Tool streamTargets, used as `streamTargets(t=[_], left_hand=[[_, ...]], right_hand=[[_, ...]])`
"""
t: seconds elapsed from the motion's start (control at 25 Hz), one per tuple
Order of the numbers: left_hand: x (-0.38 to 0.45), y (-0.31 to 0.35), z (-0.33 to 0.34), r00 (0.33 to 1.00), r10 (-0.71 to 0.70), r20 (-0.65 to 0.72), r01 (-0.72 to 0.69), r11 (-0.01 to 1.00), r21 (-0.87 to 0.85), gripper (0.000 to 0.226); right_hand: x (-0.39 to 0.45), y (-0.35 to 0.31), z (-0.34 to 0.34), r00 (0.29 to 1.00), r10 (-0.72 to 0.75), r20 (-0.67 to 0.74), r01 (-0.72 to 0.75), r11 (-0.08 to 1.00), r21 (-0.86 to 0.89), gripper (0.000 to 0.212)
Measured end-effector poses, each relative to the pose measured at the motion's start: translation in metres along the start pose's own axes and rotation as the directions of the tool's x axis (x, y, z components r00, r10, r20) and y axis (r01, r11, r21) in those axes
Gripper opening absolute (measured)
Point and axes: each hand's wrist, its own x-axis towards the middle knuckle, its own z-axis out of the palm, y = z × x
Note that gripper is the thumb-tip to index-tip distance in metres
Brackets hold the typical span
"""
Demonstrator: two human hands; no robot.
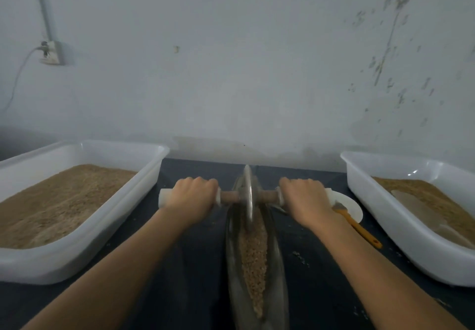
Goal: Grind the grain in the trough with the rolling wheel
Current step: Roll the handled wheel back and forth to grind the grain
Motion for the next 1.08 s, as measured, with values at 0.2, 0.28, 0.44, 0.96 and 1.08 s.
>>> streamTargets(t=[0.2,0.28,0.44,0.96,1.08], left_hand=[[-0.072,-0.002,-0.017,0.980,0.194,-0.054,-0.194,0.981,-0.007,0.049],[-0.102,-0.002,-0.034,0.960,0.231,-0.158,-0.225,0.973,0.055,0.068],[-0.082,-0.001,-0.022,0.987,0.137,0.079,-0.136,0.991,-0.019,0.042],[-0.092,-0.003,-0.026,0.974,0.223,0.049,-0.218,0.972,-0.091,0.034],[-0.088,-0.004,-0.029,0.966,0.253,0.063,-0.250,0.967,-0.046,0.035]], right_hand=[[-0.086,0.004,-0.018,0.990,-0.097,0.099,0.085,0.989,0.120,0.036],[-0.108,0.006,-0.037,0.979,-0.204,-0.015,0.204,0.975,0.088,0.068],[-0.083,0.003,-0.030,0.984,-0.167,0.068,0.164,0.985,0.053,0.052],[-0.112,0.008,-0.051,0.975,-0.223,0.013,0.221,0.970,0.098,0.046],[-0.108,0.003,-0.057,0.962,-0.166,0.217,0.159,0.986,0.047,0.048]])
